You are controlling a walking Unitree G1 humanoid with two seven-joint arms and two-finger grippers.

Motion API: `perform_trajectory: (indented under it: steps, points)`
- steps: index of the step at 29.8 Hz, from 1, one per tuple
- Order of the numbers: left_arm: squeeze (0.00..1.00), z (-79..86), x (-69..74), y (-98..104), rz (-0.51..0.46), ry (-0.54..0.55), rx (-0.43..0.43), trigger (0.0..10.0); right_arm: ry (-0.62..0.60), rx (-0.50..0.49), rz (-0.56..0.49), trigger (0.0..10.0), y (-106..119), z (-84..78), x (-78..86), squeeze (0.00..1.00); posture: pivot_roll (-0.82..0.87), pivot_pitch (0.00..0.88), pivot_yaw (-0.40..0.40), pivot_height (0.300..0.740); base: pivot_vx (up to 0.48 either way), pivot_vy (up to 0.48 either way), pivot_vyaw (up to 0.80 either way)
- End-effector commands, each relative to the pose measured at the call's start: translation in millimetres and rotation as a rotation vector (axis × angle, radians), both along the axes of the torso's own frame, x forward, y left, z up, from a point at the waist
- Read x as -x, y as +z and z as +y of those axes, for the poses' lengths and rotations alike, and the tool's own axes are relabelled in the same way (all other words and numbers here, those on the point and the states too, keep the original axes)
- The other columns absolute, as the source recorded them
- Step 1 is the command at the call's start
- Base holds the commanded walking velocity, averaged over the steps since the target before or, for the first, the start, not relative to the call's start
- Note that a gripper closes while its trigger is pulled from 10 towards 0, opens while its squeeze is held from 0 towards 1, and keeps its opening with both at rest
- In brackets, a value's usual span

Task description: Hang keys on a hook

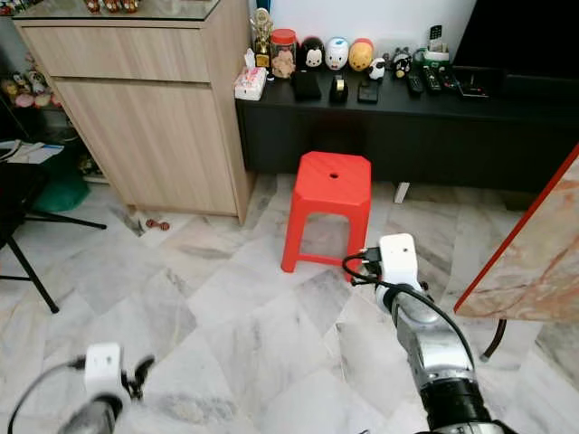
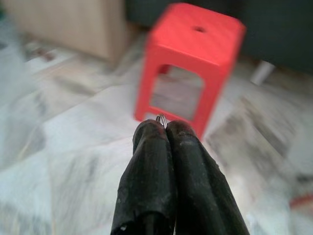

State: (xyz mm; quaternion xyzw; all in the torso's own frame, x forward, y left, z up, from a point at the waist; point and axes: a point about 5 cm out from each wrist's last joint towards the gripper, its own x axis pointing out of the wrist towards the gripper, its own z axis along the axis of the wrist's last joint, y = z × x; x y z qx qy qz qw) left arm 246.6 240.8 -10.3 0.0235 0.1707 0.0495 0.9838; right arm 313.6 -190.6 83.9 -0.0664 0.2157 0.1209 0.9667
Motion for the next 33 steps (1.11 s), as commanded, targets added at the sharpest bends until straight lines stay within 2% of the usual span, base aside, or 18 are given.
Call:
perform_trajectory:
  steps: [1, 2, 5, 8, 9, 16, 19, 21, 22, 24, 29, 33]
  points:
    - [0.00, -4.1, -18.9, 22.7, -0.111, -0.077, -0.026, 10.0, 0.094, 0.011, -0.015, 10.0, 10.9, 10.4, -3.9, 0.00, -0.08, 0.048, -0.037, 0.740, 0.000, 0.000, 0.00]
    - [0.00, -8.9, -29.8, 38.2, -0.174, -0.127, -0.023, 10.0, 0.152, 0.015, -0.015, 10.0, 12.9, 16.5, -3.4, 0.00, -0.07, 0.047, -0.039, 0.740, 0.000, 0.000, 0.00]
    - [0.00, -16.5, -37.8, 49.4, -0.217, -0.195, -0.025, 10.0, 0.223, -0.006, -0.010, 10.0, 16.0, 26.2, -1.8, 0.00, -0.07, 0.046, -0.041, 0.740, 0.000, 0.000, 0.00]
    - [0.00, -29.3, -47.4, 68.7, -0.290, -0.279, -0.021, 10.0, 0.275, -0.048, -0.020, 10.0, 20.7, 39.3, 0.1, 0.00, -0.07, 0.045, -0.046, 0.740, 0.000, 0.000, 0.00]
    - [0.00, -41.1, -50.4, 82.5, -0.339, -0.351, -0.010, 10.0, 0.275, -0.069, -0.027, 10.0, 22.6, 42.6, 0.5, 0.00, -0.07, 0.046, -0.045, 0.740, 0.000, 0.000, 0.00]
    - [0.00, -66.9, -45.0, 102.4, -0.374, -0.533, -0.014, 10.0, 0.322, -0.077, -0.032, 10.0, 24.8, 46.3, 6.3, 0.00, -0.07, 0.047, -0.043, 0.740, 0.000, 0.000, 0.00]
    - [0.00, -61.3, -40.1, 98.8, -0.343, -0.497, -0.005, 10.0, 0.267, -0.083, -0.025, 10.0, 23.2, 38.8, 5.5, 0.00, -0.07, 0.044, -0.042, 0.740, 0.000, 0.000, 0.00]
    - [0.00, -55.1, -38.4, 92.3, -0.295, -0.450, -0.028, 10.0, 0.245, -0.082, -0.027, 10.0, 23.2, 36.4, 5.2, 0.00, -0.08, 0.042, -0.043, 0.740, 0.000, 0.000, 0.00]
    - [0.00, -47.2, -39.9, 86.7, -0.247, -0.351, -0.049, 10.0, 0.228, -0.082, -0.034, 10.0, 23.5, 35.2, 5.2, 0.00, -0.08, 0.042, -0.043, 0.740, 0.000, 0.000, 0.00]
    - [0.00, -46.1, -40.9, 89.5, -0.254, -0.284, -0.036, 10.0, 0.213, -0.096, -0.037, 10.0, 23.9, 35.7, 5.7, 0.00, -0.08, 0.035, -0.041, 0.740, 0.000, 0.000, 0.00]
    - [0.00, -49.2, -40.5, 91.6, -0.255, -0.295, -0.072, 10.0, 0.182, -0.107, -0.039, 10.0, 22.5, 35.5, 5.9, 0.00, -0.08, 0.026, -0.039, 0.740, 0.000, -0.186, 0.00]
    - [0.00, -50.7, -40.0, 93.4, -0.251, -0.303, -0.068, 10.0, 0.133, -0.123, -0.039, 10.0, 22.2, 32.9, 4.2, 0.00, -0.08, 0.017, -0.037, 0.740, 0.000, -0.310, 0.00]
